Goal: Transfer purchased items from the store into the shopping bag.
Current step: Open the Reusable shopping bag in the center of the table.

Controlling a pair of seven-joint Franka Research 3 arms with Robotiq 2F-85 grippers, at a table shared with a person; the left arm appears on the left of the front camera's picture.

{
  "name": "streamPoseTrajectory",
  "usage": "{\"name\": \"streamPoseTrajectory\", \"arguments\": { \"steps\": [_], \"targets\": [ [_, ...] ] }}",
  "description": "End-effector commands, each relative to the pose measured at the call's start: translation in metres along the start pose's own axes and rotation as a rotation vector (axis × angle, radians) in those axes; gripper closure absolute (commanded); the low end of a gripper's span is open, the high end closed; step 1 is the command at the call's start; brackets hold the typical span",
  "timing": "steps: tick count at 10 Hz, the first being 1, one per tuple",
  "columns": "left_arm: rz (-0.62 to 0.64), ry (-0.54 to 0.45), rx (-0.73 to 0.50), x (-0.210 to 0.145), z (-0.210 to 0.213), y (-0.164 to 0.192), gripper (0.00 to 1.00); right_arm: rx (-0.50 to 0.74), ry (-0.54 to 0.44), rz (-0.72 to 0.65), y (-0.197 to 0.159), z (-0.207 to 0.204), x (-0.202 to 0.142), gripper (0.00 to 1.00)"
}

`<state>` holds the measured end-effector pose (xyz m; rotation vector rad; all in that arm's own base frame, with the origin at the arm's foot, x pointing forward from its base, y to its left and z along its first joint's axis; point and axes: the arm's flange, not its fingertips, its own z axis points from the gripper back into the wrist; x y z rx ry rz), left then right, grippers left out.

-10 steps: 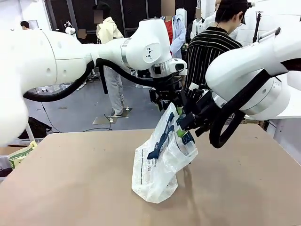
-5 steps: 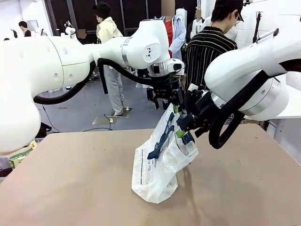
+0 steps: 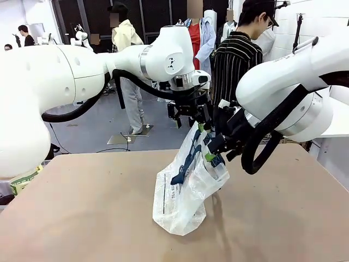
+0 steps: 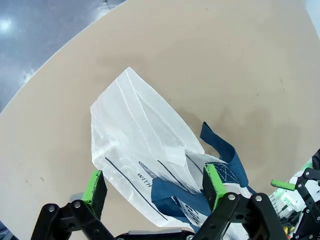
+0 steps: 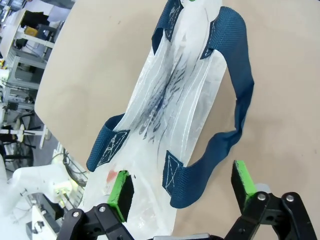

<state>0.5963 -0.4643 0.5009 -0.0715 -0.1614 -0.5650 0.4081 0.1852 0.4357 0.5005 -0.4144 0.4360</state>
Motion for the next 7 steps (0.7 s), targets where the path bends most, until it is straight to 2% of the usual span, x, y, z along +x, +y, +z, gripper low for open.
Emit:
{"name": "streamPoseTrajectory", "arguments": {
  "steps": [1,2,5,7],
  "targets": [
    [0.024,0.032,-0.013,0.0104,0.0025,-0.0003,0.0,-0.034,-0.02,0.015,0.0017,-0.0055,0.006,0.22],
    [0.013,0.034,-0.022,0.0098,0.0024,0.0001,0.1,-0.032,-0.021,0.015,0.0023,-0.0065,0.0066,0.4],
    [0.02,0.04,-0.018,0.0072,0.0017,0.0025,0.66,-0.026,-0.017,0.0,0.0036,-0.0084,0.0067,0.97],
    [0.025,0.037,-0.028,0.005,0.0025,0.0052,1.0,-0.028,-0.023,-0.01,0.0037,-0.0081,0.0069,1.0]
  ]
}}
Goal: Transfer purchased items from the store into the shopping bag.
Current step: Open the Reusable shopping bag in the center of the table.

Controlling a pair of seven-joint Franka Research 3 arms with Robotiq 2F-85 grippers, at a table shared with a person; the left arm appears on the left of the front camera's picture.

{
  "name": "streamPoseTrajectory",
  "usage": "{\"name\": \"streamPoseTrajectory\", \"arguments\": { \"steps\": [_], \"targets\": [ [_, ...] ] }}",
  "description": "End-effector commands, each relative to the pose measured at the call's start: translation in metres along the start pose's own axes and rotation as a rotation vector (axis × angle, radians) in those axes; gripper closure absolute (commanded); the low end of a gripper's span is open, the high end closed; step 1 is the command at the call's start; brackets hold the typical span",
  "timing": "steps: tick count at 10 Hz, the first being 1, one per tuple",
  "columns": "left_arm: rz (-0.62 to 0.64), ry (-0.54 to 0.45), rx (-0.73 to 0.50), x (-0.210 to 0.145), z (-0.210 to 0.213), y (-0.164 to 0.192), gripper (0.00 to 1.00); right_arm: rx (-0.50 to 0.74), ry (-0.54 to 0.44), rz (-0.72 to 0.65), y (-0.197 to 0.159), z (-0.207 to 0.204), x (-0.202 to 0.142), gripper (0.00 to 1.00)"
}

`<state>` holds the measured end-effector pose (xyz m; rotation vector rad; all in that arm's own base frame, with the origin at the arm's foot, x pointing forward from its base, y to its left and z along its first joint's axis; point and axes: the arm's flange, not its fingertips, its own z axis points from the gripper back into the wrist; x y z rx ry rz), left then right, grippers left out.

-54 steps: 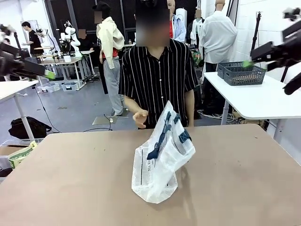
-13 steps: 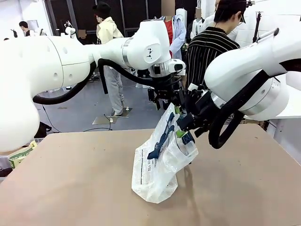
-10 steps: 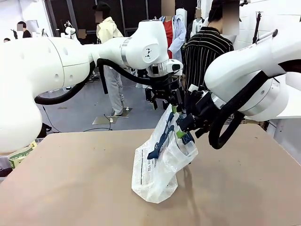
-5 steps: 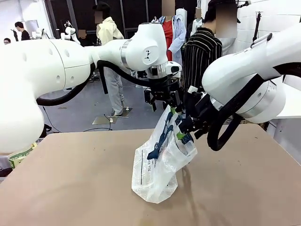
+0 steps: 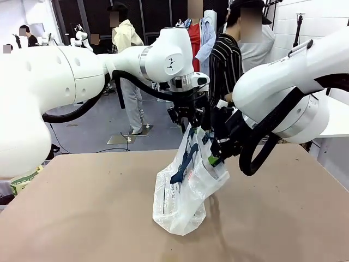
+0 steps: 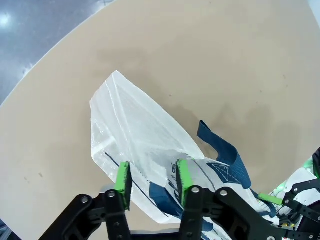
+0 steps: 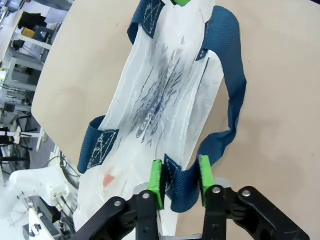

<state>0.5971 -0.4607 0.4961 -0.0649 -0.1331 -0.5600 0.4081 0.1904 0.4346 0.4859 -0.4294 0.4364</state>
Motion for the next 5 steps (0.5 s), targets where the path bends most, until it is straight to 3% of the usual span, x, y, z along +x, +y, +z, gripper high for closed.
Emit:
{"name": "streamPoseTrajectory", "arguments": {
  "steps": [1,5],
  "targets": [
    [0.019,0.009,-0.026,0.005,0.007,0.003,1.0,-0.017,-0.011,-0.02,0.0,-0.005,0.006,1.0],
    [0.017,-0.002,-0.049,-0.017,0.014,0.025,1.0,-0.067,-0.005,-0.058,0.0,0.003,0.006,1.0]
  ]
}}
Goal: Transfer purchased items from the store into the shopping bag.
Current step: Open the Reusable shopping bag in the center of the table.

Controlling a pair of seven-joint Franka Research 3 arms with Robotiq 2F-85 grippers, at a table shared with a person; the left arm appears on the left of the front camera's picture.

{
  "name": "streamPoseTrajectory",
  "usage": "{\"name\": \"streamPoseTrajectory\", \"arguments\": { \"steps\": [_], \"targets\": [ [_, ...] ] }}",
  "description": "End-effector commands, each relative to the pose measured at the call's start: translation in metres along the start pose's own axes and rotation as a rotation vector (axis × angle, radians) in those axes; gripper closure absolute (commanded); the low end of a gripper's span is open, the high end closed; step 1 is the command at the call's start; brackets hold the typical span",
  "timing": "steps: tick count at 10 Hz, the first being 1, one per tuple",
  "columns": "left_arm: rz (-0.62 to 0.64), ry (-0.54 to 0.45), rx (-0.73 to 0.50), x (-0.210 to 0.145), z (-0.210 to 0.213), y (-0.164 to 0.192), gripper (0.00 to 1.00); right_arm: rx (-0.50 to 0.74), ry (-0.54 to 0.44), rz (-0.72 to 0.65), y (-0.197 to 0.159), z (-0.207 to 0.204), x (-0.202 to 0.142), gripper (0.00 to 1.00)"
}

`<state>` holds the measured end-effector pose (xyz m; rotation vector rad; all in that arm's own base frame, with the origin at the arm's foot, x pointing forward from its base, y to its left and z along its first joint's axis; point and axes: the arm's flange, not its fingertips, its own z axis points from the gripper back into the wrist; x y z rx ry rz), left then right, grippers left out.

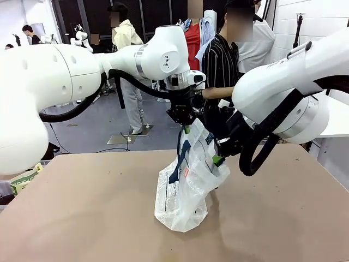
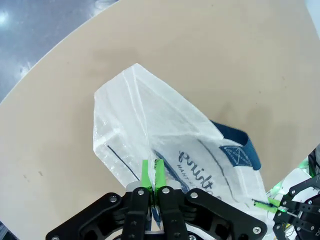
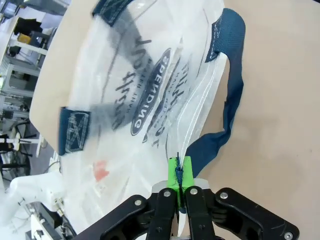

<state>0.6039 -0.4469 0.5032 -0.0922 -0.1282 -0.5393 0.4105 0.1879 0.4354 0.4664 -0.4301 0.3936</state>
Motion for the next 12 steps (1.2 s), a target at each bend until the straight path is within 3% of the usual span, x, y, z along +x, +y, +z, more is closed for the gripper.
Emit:
{"name": "streamPoseTrajectory", "arguments": {
  "steps": [1,6,8,11,12],
  "targets": [
    [-0.001,-0.009,-0.025,-0.033,0.014,0.026,1.0,-0.052,-0.003,-0.033,0.004,0.005,0.006,1.0],
    [0.198,-0.198,-0.03,-0.181,0.061,0.137,1.0,-0.157,0.006,-0.042,0.037,0.012,0.039,1.0],
    [0.183,-0.305,-0.065,-0.23,0.057,0.175,1.0,-0.215,-0.005,-0.062,0.056,0.014,0.046,1.0],
    [0.207,-0.343,-0.118,-0.287,0.043,0.226,1.0,-0.252,0.017,-0.103,0.071,0.013,0.046,1.0],
    [0.184,-0.363,-0.136,-0.285,0.046,0.231,1.0,-0.238,0.029,-0.089,0.081,0.01,0.046,1.0]
  ]
}}
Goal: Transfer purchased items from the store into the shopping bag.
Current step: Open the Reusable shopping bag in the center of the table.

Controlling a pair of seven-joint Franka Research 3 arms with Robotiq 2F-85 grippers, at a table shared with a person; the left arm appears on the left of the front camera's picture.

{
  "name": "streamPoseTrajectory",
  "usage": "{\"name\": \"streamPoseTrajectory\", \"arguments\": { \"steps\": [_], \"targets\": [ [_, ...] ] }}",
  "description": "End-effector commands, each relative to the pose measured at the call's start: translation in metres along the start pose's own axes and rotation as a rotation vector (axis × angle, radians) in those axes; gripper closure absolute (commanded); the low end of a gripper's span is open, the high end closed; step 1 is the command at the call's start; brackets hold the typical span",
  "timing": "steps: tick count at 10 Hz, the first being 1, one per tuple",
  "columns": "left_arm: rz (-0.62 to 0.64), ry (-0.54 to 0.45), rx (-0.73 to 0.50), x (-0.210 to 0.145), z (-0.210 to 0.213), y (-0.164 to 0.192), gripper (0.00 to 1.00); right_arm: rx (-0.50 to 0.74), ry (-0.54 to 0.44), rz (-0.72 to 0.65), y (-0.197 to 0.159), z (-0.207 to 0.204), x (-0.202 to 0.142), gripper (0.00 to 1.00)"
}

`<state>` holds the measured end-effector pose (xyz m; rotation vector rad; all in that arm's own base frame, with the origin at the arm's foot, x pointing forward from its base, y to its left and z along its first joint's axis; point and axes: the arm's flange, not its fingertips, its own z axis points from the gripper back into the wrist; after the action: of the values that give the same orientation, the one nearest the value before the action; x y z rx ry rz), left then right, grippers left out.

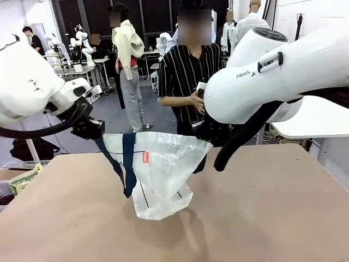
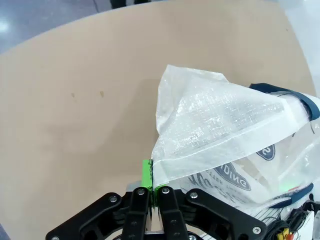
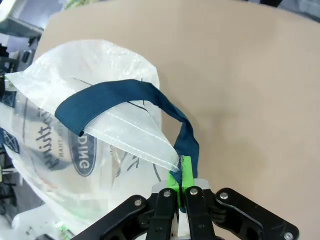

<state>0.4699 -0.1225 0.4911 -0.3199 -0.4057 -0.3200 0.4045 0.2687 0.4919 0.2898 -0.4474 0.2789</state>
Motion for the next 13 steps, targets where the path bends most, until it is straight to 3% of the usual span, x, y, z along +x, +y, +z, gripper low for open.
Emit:
{"name": "streamPoseTrajectory", "arguments": {
  "steps": [1,3,4,7,11,13],
  "targets": [
    [-0.066,-0.036,-0.049,0.016,0.006,0.016,1.0,-0.023,0.05,0.011,0.01,0.002,0.002,1.0],
    [-0.158,-0.036,-0.069,0.052,-0.004,-0.001,1.0,-0.065,0.056,0.046,0.047,-0.003,-0.003,1.0],
    [-0.191,-0.027,-0.065,0.064,-0.008,-0.007,1.0,-0.107,0.014,0.024,0.058,-0.007,-0.001,1.0],
    [-0.235,0.042,-0.089,0.092,-0.036,-0.009,1.0,-0.146,-0.008,0.011,0.09,-0.03,0.012,1.0],
    [-0.156,0.126,-0.102,0.095,-0.046,-0.002,1.0,-0.229,0.101,-0.001,0.096,-0.057,0.016,1.0],
    [-0.152,0.118,-0.095,0.091,-0.043,0.001,1.0,-0.249,0.123,-0.002,0.093,-0.066,0.017,1.0]
  ]
}}
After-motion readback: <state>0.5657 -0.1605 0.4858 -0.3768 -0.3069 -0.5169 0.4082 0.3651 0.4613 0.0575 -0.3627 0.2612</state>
